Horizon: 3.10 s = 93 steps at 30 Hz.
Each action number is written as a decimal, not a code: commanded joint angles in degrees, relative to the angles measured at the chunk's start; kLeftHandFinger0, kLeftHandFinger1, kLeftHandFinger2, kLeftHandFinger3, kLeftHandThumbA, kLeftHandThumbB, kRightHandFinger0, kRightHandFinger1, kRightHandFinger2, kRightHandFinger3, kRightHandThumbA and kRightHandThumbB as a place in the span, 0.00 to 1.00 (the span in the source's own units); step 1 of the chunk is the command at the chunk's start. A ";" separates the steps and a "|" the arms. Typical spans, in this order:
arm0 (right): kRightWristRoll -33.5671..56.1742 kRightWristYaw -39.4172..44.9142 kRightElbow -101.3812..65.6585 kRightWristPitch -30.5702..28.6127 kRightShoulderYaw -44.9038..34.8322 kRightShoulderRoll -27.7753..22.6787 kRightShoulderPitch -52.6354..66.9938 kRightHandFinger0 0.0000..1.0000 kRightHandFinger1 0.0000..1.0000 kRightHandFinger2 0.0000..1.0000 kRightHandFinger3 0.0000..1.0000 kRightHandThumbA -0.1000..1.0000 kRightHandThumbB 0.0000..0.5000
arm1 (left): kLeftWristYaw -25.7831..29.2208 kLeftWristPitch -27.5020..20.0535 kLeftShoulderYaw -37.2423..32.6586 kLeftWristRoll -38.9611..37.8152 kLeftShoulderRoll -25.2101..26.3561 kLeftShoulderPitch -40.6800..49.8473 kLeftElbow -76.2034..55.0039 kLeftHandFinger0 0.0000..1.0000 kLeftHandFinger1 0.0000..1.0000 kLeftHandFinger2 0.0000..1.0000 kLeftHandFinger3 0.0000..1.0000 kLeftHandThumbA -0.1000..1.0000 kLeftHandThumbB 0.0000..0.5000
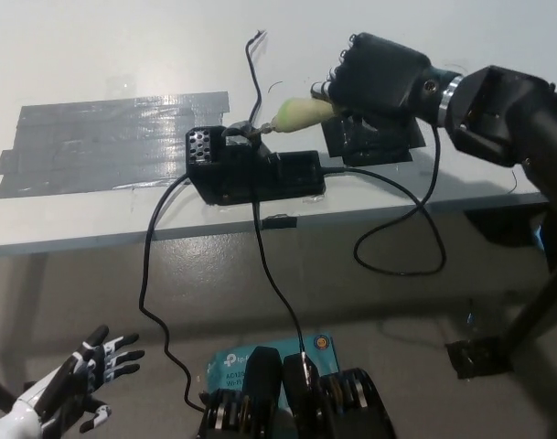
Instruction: The robot uses its right hand to grab and lift the soldering gun kept on the middle of the table and puts it in its base
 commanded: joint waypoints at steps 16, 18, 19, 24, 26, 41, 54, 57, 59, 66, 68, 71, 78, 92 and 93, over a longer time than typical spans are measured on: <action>-2.92 -14.11 12.15 -0.75 7.72 3.65 -6.35 0.00 0.00 0.29 0.27 0.06 0.29 | 0.39 1.65 -2.12 2.12 0.72 -1.75 -2.71 1.00 1.00 1.00 1.00 1.00 0.49; -1.75 -16.60 15.31 -0.75 8.95 4.87 -6.65 0.00 0.00 0.29 0.39 0.12 0.35 | 0.25 1.47 -2.34 2.11 0.77 -1.74 -2.98 1.00 1.00 1.00 1.00 1.00 0.47; -2.21 -17.30 15.97 -0.75 9.25 5.16 -6.78 0.00 0.00 0.33 0.36 0.14 0.35 | 0.42 1.86 -2.47 2.20 0.67 -1.76 -3.24 1.00 1.00 1.00 1.00 1.00 0.46; -2.88 -18.84 18.61 -0.75 10.13 6.55 -7.69 0.00 0.01 0.42 0.28 0.09 0.37 | 0.43 2.06 -2.37 1.92 0.64 -1.65 -3.64 1.00 1.00 1.00 1.00 1.00 0.47; -3.68 -17.58 19.33 -0.75 9.80 7.14 -8.59 0.00 0.08 0.50 0.28 0.12 0.28 | 0.12 1.70 -2.78 2.23 0.85 -1.92 -3.31 1.00 1.00 1.00 1.00 1.00 0.49; -4.60 -19.46 21.20 -0.54 11.12 11.51 -11.38 0.00 0.03 0.50 0.25 0.12 0.30 | -0.23 2.34 -3.59 2.71 1.05 -2.89 -3.81 1.00 1.00 1.00 1.00 1.00 0.52; -4.50 -19.16 18.66 -0.74 10.56 12.87 -9.48 0.00 0.00 0.42 0.25 0.12 0.28 | 0.01 2.57 -4.11 2.95 0.99 -3.70 -3.55 1.00 1.00 1.00 1.00 1.00 0.55; -4.61 -16.90 17.30 -0.02 10.35 13.01 -8.64 0.00 0.00 0.37 0.29 0.11 0.27 | 0.10 2.57 -4.22 3.26 1.07 -3.39 -3.98 1.00 1.00 1.00 1.00 1.00 0.52; -2.60 -11.43 16.38 0.91 8.94 13.13 -7.70 0.00 0.00 0.38 0.35 0.03 0.32 | 0.07 2.50 -4.33 3.47 1.22 -3.27 -4.00 1.00 1.00 1.00 1.00 1.00 0.53; 1.42 14.06 9.92 12.03 2.88 13.19 -5.55 1.00 1.00 1.00 1.00 0.36 1.00 | -0.01 2.59 -4.19 3.20 1.65 -3.06 -3.90 1.00 1.00 1.00 1.00 1.00 0.55; 1.79 21.63 8.56 16.44 1.65 13.88 -5.84 1.00 1.00 1.00 1.00 0.56 1.00 | -0.20 2.56 -3.88 3.09 1.45 -3.11 -3.68 1.00 1.00 1.00 1.00 1.00 0.50; 5.39 31.66 5.33 20.99 -1.16 14.87 -5.78 1.00 1.00 1.00 1.00 0.70 1.00 | 0.16 2.50 -3.72 3.43 1.43 -2.73 -3.66 1.00 1.00 1.00 1.00 1.00 0.54; 9.93 42.59 -0.32 25.92 -5.01 16.27 -5.64 1.00 1.00 1.00 1.00 0.73 1.00 | 0.09 2.45 -3.50 3.22 1.50 -2.28 -3.47 1.00 1.00 1.00 1.00 1.00 0.51; 12.45 50.37 -27.53 28.39 -11.35 9.62 -0.44 1.00 1.00 1.00 1.00 0.69 1.00 | 0.05 1.17 -2.76 2.66 1.39 -0.68 -1.93 1.00 1.00 1.00 1.00 1.00 0.57; 12.27 50.71 -30.83 27.93 -11.95 8.54 0.15 1.00 1.00 1.00 1.00 0.69 1.00 | 0.02 0.70 -2.67 2.82 1.64 -0.36 -1.88 1.00 1.00 1.00 1.00 1.00 0.61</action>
